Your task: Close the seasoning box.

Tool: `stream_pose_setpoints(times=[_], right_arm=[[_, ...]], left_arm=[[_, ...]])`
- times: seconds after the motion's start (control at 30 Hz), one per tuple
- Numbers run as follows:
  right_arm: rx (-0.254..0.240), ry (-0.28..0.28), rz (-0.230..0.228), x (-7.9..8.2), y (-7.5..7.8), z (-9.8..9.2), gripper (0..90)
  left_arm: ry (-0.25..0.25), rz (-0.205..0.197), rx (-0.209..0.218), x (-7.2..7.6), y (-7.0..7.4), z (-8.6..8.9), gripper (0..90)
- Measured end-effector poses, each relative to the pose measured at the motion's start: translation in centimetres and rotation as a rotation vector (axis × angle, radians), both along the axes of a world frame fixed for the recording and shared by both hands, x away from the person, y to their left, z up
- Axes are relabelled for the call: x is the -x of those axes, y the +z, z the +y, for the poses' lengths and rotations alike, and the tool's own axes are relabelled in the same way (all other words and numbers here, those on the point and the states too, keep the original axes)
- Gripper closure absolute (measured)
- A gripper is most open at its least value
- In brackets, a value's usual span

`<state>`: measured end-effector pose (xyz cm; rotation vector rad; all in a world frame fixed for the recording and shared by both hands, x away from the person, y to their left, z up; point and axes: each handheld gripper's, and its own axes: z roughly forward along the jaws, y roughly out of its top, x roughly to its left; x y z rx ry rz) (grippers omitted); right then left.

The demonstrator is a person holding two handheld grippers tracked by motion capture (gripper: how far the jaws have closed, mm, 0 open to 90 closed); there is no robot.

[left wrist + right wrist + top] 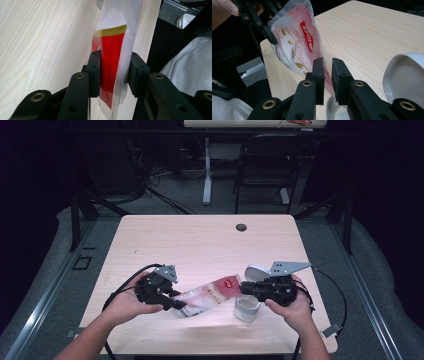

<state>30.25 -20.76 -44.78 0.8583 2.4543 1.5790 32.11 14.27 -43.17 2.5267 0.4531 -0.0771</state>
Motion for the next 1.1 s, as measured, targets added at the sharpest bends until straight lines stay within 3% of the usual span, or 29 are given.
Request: stream_pose_setpoints(times=[0.23,1.1], right_arm=[[-0.002,-0.001,0.001,0.0,0.0,-0.1,81.2],[0.002,0.000,0.012,-0.1,-0.1,-0.3,81.7]], left_arm=[[-0.007,0.005,0.013,-0.1,0.3,-0.1,67.2],[-0.010,-0.006,-0.002,-0.5,1.9,-0.4,69.3]])
